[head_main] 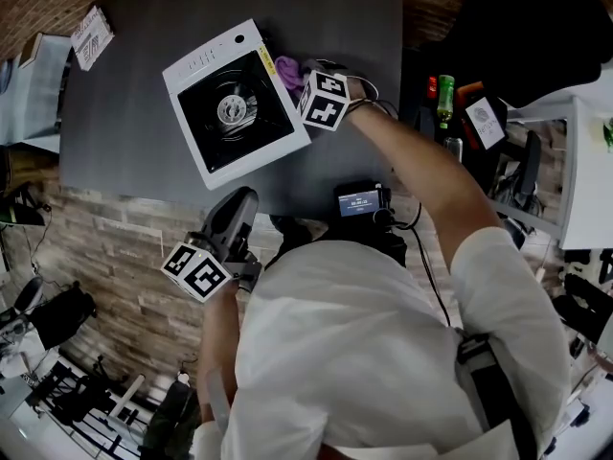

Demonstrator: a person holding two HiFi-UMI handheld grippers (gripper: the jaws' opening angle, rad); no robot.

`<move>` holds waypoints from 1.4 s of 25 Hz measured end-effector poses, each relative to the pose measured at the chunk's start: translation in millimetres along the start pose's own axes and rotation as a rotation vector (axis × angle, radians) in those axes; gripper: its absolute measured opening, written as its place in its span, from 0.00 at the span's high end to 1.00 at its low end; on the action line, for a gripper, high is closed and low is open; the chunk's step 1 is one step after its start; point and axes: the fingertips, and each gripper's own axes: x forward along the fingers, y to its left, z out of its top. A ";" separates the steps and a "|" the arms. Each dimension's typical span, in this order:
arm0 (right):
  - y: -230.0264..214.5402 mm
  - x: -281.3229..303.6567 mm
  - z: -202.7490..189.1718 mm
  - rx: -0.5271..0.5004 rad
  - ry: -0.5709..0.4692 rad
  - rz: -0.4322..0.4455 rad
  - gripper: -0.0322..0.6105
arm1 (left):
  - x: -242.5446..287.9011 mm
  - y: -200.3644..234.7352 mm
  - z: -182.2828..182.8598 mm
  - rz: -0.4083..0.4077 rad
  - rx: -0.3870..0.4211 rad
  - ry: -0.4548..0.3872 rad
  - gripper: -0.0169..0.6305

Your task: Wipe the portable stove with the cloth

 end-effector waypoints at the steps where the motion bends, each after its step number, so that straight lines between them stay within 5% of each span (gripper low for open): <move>1: 1.5 -1.3 -0.7 -0.001 0.001 0.001 0.79 | -0.6 -0.4 -0.6 -0.002 0.001 0.000 0.87; 35: 76.4 -54.3 -29.3 -0.048 0.045 0.015 0.79 | -8.6 -16.4 -19.3 -0.124 0.014 0.041 0.87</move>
